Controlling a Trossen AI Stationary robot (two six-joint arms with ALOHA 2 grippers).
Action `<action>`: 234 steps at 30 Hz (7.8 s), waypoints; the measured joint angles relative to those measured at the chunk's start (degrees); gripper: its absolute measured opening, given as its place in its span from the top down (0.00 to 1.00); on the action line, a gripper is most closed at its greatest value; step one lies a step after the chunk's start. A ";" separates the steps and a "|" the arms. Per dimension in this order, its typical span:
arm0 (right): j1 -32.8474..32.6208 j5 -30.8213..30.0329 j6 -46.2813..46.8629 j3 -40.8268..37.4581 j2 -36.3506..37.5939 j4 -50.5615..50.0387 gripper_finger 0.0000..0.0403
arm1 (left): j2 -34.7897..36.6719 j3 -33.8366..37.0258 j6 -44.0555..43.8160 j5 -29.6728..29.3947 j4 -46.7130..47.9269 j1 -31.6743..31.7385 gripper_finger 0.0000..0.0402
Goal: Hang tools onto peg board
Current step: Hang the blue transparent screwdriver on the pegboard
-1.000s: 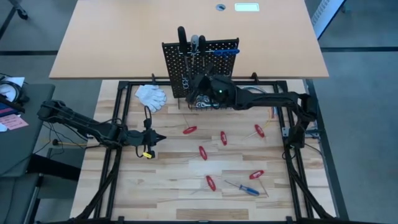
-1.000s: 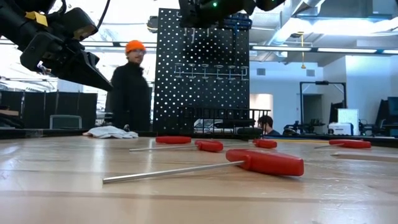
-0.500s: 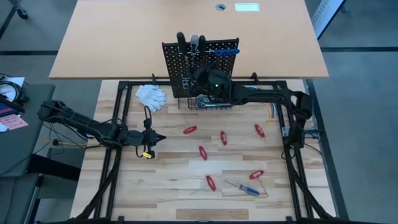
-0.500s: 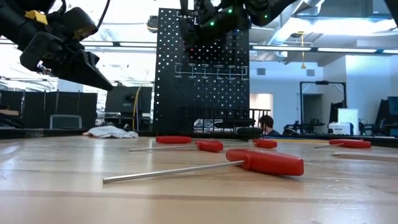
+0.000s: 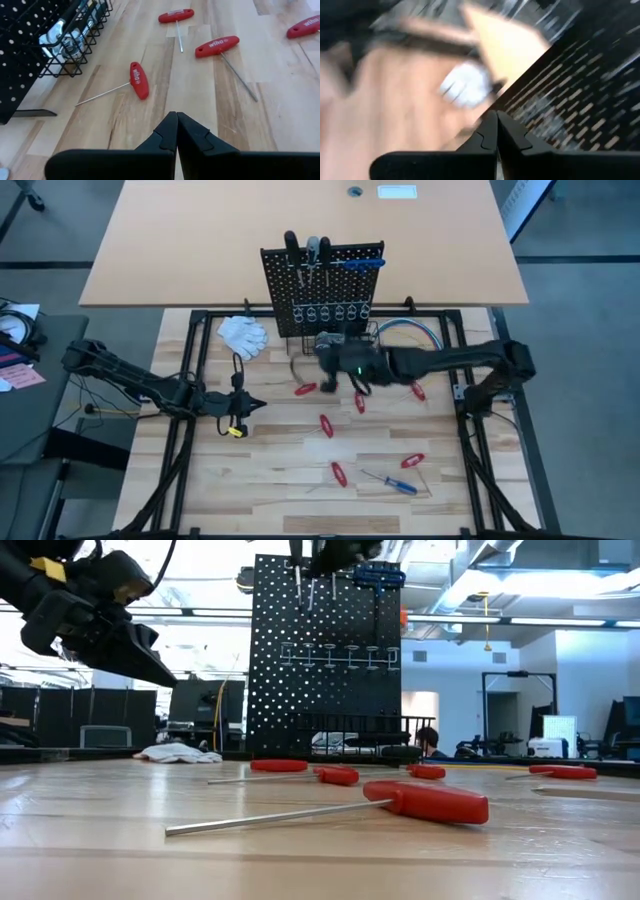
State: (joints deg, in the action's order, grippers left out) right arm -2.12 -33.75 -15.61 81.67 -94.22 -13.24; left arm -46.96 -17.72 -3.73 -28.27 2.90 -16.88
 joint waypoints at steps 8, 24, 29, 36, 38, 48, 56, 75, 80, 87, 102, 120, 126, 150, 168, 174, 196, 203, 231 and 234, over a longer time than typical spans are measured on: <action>-11.46 -0.48 35.67 -9.16 5.06 -28.82 0.97 | -0.02 0.00 -0.01 0.00 -0.37 -1.56 1.00; -24.05 33.37 48.90 -18.82 1.98 -25.86 0.50 | 0.00 0.00 2.72 -0.80 -4.62 -1.54 1.00; -25.75 34.07 51.51 -17.33 -4.20 -21.59 0.43 | -0.02 0.00 10.65 -0.94 -7.99 -1.25 1.00; -25.87 38.06 55.09 -11.00 -15.04 -22.08 0.42 | -0.01 0.00 18.50 1.41 -12.87 1.05 1.00; -25.89 38.76 55.78 -8.42 -17.70 -23.48 0.44 | 0.00 0.00 19.23 2.71 -13.35 1.76 1.00; -26.28 38.28 56.58 -0.04 -24.78 -33.50 0.79 | -0.02 0.00 17.98 7.25 -13.54 2.86 1.00; -27.39 17.24 55.72 -2.79 -19.20 -30.57 0.97 | -0.02 0.31 17.43 9.03 -12.84 2.86 1.00; -17.56 17.09 1.83 -34.77 -3.05 78.60 0.99 | -4.28 13.06 15.65 27.05 -51.91 0.17 0.95; -14.01 24.83 1.34 -34.82 -4.65 84.62 0.99 | -11.69 9.66 16.68 26.74 -51.41 0.19 0.76; -13.62 26.38 1.75 -34.75 -4.51 86.51 0.99 | -23.80 1.98 16.49 24.11 -53.46 0.26 0.46; -16.22 26.46 0.21 -34.71 -4.48 87.26 1.00 | -43.13 -10.34 18.25 19.91 -63.11 -0.97 0.41; -16.44 25.61 1.95 -34.86 -4.39 80.13 0.98 | -38.16 -10.62 17.36 10.73 -50.64 -2.37 0.80; -16.23 11.72 5.33 -34.86 -3.47 65.31 0.84 | -30.04 -14.53 10.50 1.88 -18.67 -2.07 0.80; -12.75 -6.94 -20.86 -10.15 -16.97 8.36 0.61 | -38.60 -29.11 -10.53 4.00 25.57 3.78 0.80; -11.22 -7.76 -15.81 -7.01 -21.11 6.34 0.97 | -38.44 -29.09 -10.23 4.00 25.77 3.71 0.80; -10.20 -7.20 -2.84 -7.02 -21.11 2.41 0.99 | -38.23 -29.09 -9.59 2.30 25.74 3.73 0.73; -4.16 -8.55 4.38 -34.26 4.94 52.86 1.00 | -20.11 -14.76 -17.64 -18.27 19.22 -9.76 0.51; 4.34 -8.36 -0.70 -33.96 6.15 82.89 1.00 | -20.13 -8.71 -13.56 -18.27 4.52 -11.17 0.51; 17.37 -7.44 6.78 -20.04 -6.42 85.32 1.00 | -20.11 -8.55 -12.03 -18.23 3.08 -11.13 0.51; 17.77 -8.12 8.10 -20.04 -6.38 83.64 1.00 | -20.11 -8.55 -12.00 -18.21 2.53 -11.13 0.51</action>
State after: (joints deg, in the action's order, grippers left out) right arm 15.65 -41.87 -7.51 61.63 -100.60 70.40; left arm -67.07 -26.26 -15.73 -46.48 5.42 -28.01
